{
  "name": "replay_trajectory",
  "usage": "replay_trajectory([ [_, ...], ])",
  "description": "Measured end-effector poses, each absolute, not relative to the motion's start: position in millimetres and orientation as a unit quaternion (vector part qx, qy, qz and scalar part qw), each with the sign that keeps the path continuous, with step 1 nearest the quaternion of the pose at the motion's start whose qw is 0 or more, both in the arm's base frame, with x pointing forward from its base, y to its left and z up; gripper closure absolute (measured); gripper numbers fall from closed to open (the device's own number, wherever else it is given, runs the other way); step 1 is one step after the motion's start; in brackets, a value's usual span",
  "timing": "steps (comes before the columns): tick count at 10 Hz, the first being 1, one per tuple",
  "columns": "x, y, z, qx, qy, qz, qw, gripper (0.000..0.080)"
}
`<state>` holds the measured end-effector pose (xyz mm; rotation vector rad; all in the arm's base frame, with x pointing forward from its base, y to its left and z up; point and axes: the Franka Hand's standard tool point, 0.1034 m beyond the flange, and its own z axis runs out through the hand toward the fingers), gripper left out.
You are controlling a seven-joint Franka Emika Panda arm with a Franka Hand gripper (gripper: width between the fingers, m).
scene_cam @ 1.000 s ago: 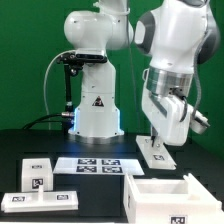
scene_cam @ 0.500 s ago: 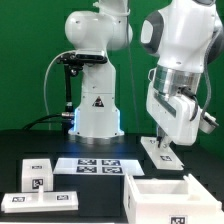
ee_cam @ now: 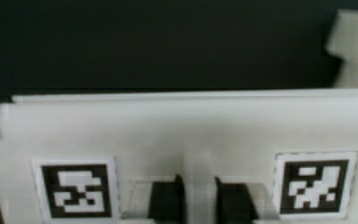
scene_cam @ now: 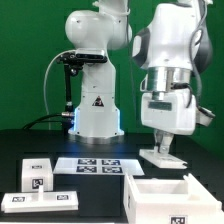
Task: Assemble cabinet
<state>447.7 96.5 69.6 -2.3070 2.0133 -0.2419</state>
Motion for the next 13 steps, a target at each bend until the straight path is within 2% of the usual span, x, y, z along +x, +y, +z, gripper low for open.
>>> replay_trajectory([
  [3, 447.8, 95.6, 70.0, -0.753, 0.652, -0.073, 0.041, 0.0733],
  [5, 468.7, 73.7, 79.9, -0.713, 0.697, -0.052, 0.063, 0.0733],
  [9, 466.6, 77.3, 76.0, -0.713, 0.697, -0.047, 0.061, 0.0733],
  [12, 472.5, 60.6, 78.0, -0.804, 0.589, -0.044, 0.068, 0.0733],
  [13, 471.5, 61.3, 76.6, -0.799, 0.596, -0.042, 0.069, 0.0733],
])
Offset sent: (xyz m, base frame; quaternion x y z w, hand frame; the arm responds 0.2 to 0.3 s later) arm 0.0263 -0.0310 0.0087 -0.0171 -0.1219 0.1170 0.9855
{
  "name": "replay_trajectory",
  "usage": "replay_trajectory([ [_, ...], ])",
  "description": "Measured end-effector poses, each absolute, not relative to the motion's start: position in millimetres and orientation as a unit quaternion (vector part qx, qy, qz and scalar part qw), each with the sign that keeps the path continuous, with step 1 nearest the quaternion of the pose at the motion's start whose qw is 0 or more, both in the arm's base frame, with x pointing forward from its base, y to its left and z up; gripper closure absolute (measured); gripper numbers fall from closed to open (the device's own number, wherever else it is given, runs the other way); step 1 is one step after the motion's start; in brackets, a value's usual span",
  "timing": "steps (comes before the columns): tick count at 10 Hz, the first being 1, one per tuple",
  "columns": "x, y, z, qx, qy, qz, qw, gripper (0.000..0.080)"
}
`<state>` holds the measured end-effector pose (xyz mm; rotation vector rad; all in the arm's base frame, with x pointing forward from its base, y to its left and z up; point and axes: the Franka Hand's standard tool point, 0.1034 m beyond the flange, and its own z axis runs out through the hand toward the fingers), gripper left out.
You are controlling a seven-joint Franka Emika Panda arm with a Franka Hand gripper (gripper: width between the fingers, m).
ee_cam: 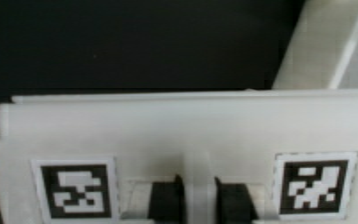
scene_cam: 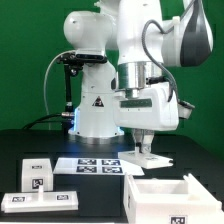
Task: Assemble cabinet
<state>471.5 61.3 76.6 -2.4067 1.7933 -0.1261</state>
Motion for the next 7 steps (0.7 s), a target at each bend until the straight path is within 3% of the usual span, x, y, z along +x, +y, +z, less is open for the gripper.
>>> replay_trajectory([
  [7, 470.7, 74.6, 70.7, -0.771, 0.633, 0.018, 0.073, 0.0733],
])
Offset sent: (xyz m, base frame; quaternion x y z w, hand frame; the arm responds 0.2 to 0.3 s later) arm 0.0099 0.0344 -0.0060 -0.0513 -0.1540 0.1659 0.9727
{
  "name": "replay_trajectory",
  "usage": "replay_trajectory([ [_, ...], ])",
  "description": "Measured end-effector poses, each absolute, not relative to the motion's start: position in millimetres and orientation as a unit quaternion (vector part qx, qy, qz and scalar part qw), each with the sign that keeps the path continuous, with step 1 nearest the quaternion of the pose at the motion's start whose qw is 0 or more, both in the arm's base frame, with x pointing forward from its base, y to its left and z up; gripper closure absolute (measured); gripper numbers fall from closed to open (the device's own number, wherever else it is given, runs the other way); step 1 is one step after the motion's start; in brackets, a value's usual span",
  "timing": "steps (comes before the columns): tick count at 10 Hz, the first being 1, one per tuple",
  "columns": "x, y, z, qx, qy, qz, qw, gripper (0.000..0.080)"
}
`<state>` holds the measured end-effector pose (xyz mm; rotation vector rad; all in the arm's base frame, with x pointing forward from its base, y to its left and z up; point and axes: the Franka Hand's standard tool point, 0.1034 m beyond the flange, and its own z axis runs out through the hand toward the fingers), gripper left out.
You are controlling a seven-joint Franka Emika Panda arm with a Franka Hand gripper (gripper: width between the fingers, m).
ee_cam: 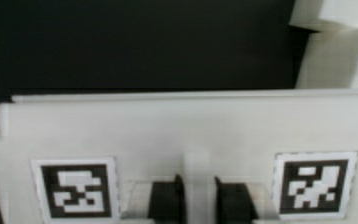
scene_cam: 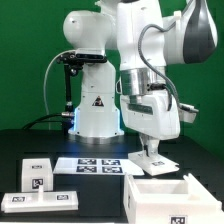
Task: Assemble cabinet
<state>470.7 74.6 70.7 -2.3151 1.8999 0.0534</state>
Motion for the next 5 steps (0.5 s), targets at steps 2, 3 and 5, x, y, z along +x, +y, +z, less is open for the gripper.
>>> replay_trajectory([
  [2, 468.6, 77.6, 70.1, -0.762, 0.643, 0.026, 0.071, 0.0733],
  [3, 462.3, 87.3, 69.4, -0.745, 0.661, 0.055, 0.062, 0.0733],
  [5, 456.7, 97.5, 66.1, -0.713, 0.696, 0.068, 0.046, 0.0733],
])
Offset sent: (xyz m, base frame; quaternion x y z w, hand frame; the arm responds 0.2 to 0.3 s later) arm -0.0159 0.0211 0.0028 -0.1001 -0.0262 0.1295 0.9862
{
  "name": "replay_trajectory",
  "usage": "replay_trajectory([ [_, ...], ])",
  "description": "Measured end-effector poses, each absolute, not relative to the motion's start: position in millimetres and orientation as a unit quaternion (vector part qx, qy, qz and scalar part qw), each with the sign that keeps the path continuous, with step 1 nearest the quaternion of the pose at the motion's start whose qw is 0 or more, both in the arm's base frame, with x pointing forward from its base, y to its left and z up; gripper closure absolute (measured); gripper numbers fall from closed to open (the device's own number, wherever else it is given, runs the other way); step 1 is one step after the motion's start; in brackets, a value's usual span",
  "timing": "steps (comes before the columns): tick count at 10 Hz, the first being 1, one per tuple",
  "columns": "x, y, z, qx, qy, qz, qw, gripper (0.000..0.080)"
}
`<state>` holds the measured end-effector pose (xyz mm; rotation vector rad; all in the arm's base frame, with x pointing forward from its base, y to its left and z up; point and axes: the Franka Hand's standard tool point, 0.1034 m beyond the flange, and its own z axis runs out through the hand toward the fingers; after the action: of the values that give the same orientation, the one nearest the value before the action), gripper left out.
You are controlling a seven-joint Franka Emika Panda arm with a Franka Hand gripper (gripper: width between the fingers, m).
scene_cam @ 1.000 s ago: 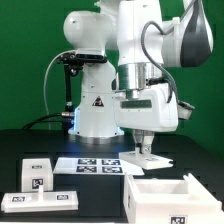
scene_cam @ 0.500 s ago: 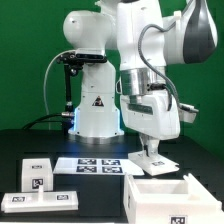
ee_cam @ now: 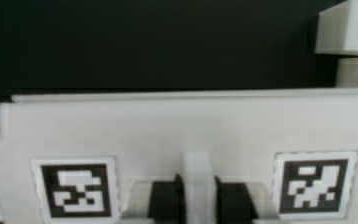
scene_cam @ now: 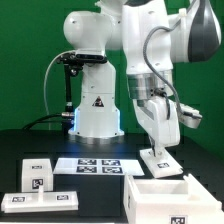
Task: Assemble cabinet
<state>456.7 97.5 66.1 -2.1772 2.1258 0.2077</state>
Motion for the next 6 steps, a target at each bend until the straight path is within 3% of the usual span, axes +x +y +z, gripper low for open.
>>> replay_trajectory([
  [3, 456.1, 100.2, 64.6, -0.713, 0.698, 0.061, 0.035, 0.0733],
  [5, 452.1, 114.0, 64.6, -0.705, 0.708, 0.041, -0.007, 0.0733],
  [6, 453.7, 116.2, 65.4, -0.698, 0.715, 0.031, -0.017, 0.0733],
])
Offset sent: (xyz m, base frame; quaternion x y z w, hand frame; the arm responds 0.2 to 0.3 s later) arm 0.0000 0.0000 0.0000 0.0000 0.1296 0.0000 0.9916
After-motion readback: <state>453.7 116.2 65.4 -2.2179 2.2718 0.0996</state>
